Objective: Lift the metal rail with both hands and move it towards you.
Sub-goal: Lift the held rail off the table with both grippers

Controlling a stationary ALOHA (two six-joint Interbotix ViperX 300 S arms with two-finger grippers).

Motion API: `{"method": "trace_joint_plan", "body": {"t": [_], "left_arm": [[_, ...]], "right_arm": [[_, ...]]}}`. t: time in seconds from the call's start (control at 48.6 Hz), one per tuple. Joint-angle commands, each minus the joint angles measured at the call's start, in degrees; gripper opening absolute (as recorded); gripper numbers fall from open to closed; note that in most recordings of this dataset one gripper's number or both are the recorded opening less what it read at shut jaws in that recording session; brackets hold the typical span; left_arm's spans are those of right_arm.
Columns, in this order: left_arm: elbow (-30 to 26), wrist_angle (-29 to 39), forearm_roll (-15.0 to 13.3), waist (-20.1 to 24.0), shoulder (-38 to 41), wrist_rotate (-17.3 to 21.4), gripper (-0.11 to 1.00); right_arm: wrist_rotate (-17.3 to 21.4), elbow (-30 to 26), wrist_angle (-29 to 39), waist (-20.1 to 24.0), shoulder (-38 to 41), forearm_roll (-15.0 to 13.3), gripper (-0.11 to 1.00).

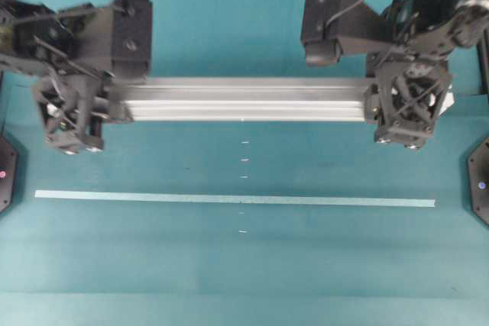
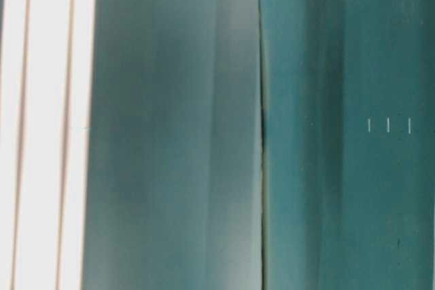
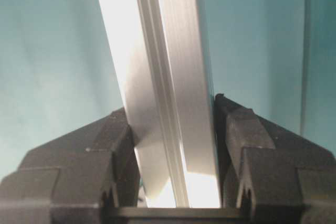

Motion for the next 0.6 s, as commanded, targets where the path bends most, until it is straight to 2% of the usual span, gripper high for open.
{"method": "trace_joint_plan", "body": {"t": [0.0, 0.165, 0.309, 0.576], "left_arm": [[-5.2, 2.5, 0.2, -0.5, -1.6, -1.4, 0.29], [-11.2, 9.2, 0.2, -1.1, 0.0, -1.6, 0.29], [-15.5, 10.5, 0.3, -1.3, 1.5, -1.7, 0.29], [-16.3, 10.5, 0.2, -1.3, 2.1, -4.0, 0.29]], "right_arm": [[4.7, -4.0, 1.3, -0.2, -0.5, 0.4, 0.37], [7.8, -10.5, 3.1, 1.5, -0.2, 0.4, 0.37], [8.3, -12.0, 3.4, 2.2, 0.2, 0.4, 0.37], [8.4, -12.7, 3.7, 2.2, 0.4, 0.4, 0.37]]}}
